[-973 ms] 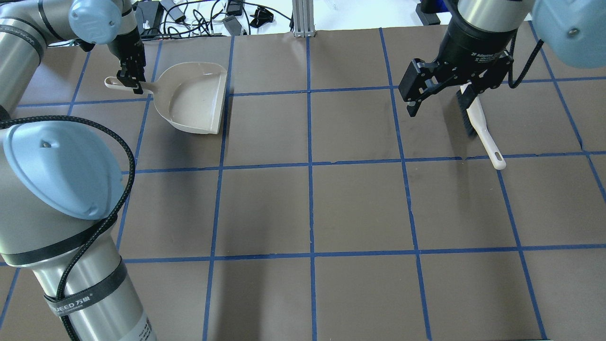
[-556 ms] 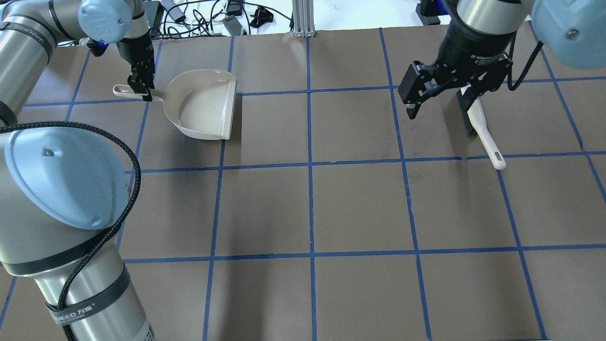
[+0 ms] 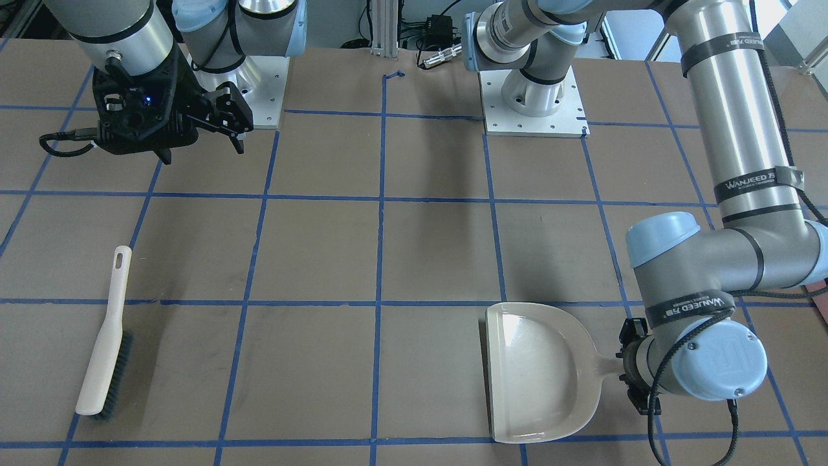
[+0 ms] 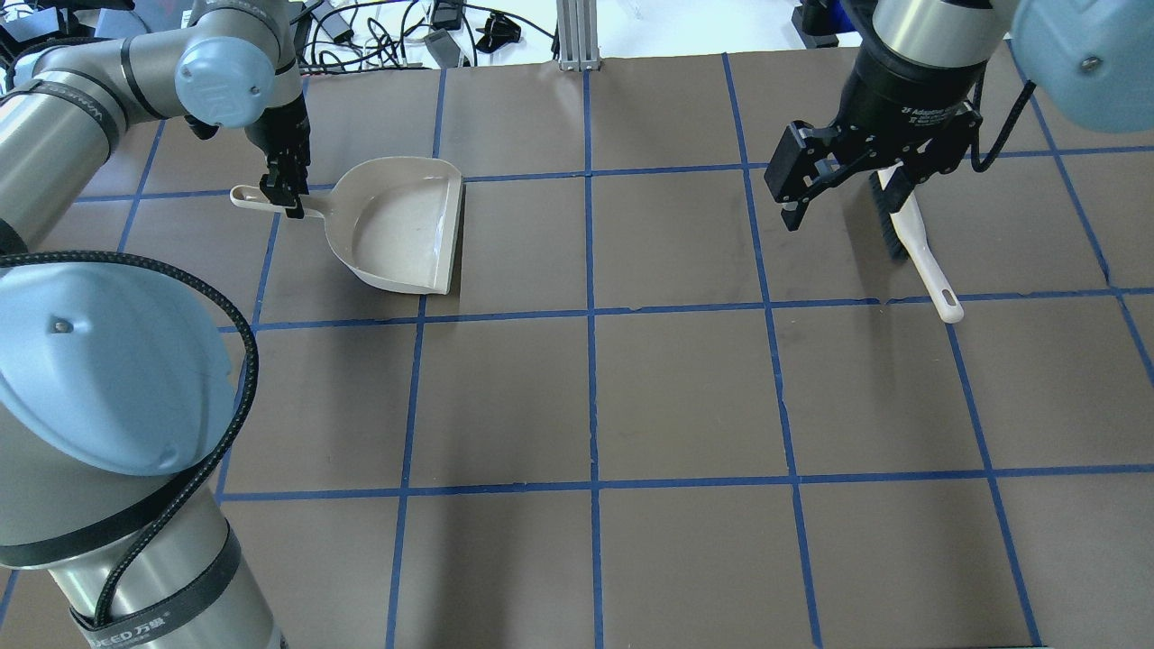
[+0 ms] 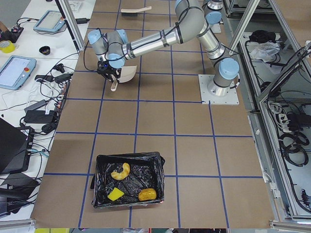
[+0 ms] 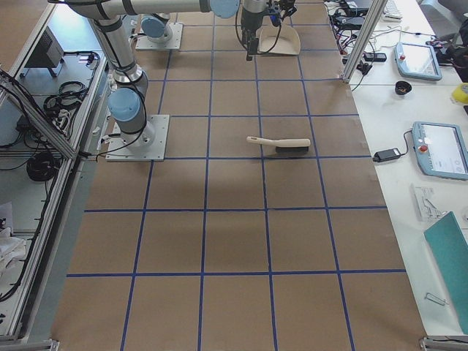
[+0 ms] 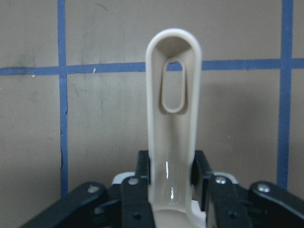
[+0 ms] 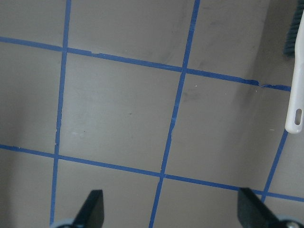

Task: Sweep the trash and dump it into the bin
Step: 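Lower the beige dustpan onto the table with the left gripper, then open the left gripper and raise it away from the dustpan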

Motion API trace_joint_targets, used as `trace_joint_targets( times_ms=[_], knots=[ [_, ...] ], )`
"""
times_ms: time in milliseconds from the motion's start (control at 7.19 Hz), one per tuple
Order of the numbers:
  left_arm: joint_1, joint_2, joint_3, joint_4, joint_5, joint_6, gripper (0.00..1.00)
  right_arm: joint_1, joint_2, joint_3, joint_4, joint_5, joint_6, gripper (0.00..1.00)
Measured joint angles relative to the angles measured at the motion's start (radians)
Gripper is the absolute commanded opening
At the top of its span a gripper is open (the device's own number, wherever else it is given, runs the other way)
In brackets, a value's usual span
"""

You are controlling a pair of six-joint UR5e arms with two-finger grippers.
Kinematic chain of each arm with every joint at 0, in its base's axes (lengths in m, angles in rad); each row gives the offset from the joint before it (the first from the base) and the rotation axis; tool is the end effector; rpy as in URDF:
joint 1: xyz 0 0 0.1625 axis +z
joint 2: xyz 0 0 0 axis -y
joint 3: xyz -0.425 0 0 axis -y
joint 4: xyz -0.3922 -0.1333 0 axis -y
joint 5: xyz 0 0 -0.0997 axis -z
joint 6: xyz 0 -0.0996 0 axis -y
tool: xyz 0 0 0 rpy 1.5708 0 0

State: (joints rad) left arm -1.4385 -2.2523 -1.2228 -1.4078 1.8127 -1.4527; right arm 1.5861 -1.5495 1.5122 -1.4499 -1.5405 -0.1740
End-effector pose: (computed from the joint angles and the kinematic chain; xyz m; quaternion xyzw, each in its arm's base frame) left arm -0.0135 -0.7283 0.2520 -0.6971 0.7017 -0.0070 0.1468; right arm 0.1438 -0.4899 0.4945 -0.0938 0.9946 0.0404 0.0184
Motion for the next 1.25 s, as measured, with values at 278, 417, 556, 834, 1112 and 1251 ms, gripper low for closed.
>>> trace_joint_targets(
  times_ms=[278,417,556,834,1112,1251],
  knots=[
    [0.000,0.009,-0.016,0.006,0.010,-0.003,0.60,0.000,-0.001,0.001,0.000,-0.038,-0.069,1.00],
    [0.000,0.006,-0.018,0.007,0.020,-0.004,0.63,0.001,-0.001,0.001,0.000,-0.055,-0.090,1.00],
    [0.000,0.003,-0.018,0.007,0.024,-0.004,0.76,0.001,0.000,0.002,0.000,-0.057,-0.094,1.00],
    [0.001,0.005,-0.015,0.005,0.025,0.004,1.00,0.001,0.002,0.002,-0.009,-0.054,-0.094,1.00],
    [0.004,0.037,-0.001,0.011,0.024,0.025,1.00,0.002,0.006,0.002,-0.050,-0.050,-0.092,1.00],
    [0.008,0.063,0.013,0.066,0.020,0.028,1.00,0.002,0.007,0.002,-0.075,-0.044,-0.091,1.00]
  ],
)
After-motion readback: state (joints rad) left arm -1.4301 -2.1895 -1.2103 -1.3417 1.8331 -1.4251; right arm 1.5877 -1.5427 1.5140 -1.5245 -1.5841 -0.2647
